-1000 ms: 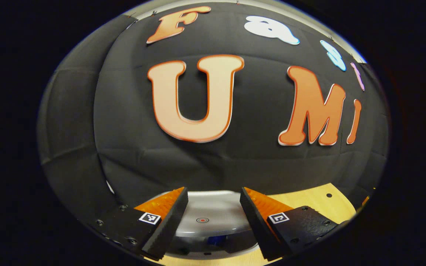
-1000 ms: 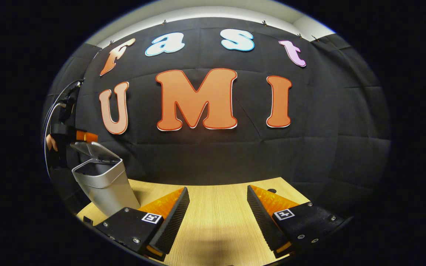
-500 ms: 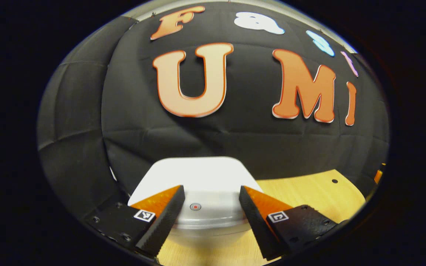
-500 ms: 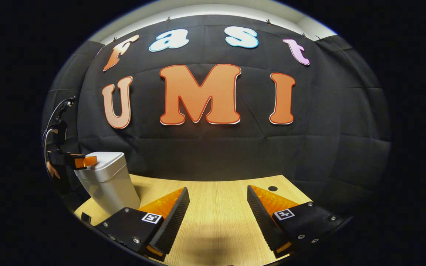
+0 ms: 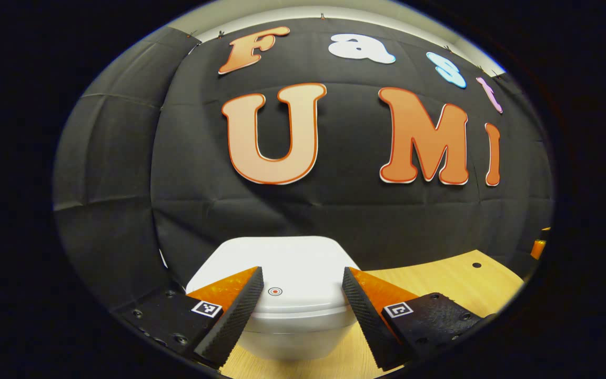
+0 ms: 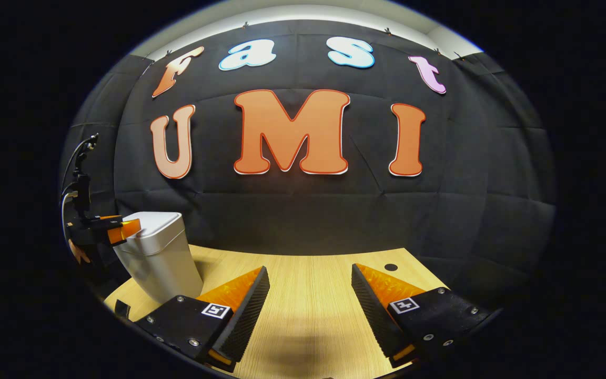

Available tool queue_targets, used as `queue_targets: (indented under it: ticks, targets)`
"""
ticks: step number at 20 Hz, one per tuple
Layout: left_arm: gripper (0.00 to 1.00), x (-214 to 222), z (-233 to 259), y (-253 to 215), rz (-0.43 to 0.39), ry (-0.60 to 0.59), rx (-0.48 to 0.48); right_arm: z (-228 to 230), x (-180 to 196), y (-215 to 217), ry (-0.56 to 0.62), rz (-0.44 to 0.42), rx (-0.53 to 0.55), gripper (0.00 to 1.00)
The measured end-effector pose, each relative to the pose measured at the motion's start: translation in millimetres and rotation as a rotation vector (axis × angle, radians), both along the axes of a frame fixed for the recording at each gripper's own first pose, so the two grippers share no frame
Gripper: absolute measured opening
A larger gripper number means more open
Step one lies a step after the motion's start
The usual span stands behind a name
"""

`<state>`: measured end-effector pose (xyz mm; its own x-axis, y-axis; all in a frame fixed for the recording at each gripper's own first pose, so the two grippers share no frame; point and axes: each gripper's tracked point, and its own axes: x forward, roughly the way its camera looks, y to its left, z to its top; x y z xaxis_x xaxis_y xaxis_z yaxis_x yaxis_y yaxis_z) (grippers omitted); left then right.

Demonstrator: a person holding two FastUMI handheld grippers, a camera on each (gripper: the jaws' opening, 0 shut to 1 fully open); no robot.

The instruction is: Press the lid of the desktop garbage bin to open it, pick up the crumpled paper on the desktop and throw it into the bin, then pick up the pop can on the desktop and drop it into the bin, and finally close the garbage bin lid.

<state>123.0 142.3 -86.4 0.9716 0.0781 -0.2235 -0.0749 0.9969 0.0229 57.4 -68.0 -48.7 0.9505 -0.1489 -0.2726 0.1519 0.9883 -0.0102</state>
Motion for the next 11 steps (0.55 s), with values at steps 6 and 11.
queue_targets:
  ticks: [6, 11]
  targets:
    - [0.95, -38, 47, -86, -0.078, -0.086, -0.091, 11, -5, 6, -0.041, 0.018, 0.004, 0.94]
    - [0.95, -65, 42, -164, -0.137, -0.076, -0.113, 19, -10, -1, -0.077, 0.026, 0.013, 0.94]
